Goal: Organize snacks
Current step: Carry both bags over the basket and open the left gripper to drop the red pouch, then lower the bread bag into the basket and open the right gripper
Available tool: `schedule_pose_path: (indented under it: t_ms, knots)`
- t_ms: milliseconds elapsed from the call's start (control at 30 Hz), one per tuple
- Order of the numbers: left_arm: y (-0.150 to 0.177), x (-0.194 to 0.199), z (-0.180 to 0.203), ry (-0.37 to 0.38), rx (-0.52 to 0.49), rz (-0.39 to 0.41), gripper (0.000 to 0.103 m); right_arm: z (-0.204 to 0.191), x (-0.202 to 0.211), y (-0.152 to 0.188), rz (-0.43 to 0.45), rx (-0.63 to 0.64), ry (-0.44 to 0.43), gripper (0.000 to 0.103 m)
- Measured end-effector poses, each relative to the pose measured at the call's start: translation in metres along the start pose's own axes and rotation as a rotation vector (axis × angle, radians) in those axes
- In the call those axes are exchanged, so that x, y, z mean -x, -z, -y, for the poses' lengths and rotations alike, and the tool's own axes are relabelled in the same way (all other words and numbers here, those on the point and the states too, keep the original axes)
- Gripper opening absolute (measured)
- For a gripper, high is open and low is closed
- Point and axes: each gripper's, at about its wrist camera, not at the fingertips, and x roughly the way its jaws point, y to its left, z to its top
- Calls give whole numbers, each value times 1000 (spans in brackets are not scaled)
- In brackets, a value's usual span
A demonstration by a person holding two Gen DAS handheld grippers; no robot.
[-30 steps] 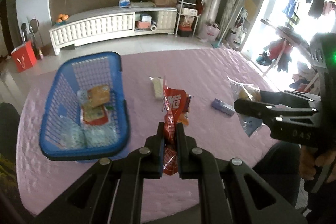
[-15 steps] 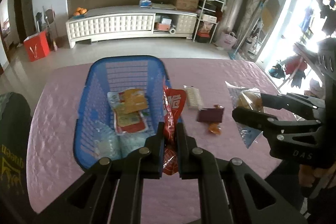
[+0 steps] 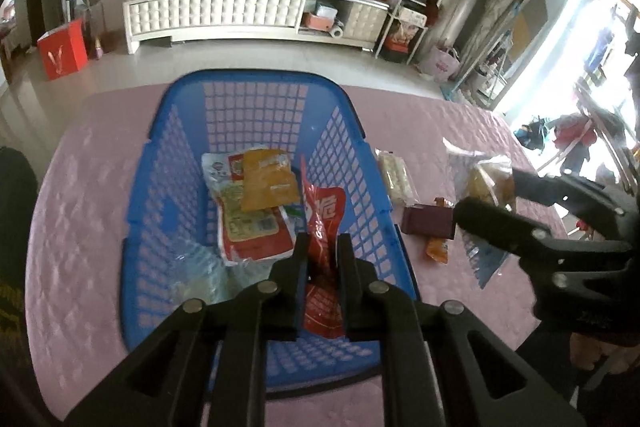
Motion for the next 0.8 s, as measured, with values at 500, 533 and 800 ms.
schedule_pose_path:
  t_ms: [500, 533, 800]
  knots:
    - [-3, 10, -11, -61, -31, 17, 60, 2, 2, -18, 7, -15, -20, 59]
    - [-4, 15, -14, -73, -36, 28, 60, 0, 1, -21, 9, -11, -26, 59]
    - [-24, 48, -55, -194, -8, 108, 61, -21, -15, -42, 3, 37, -55, 59]
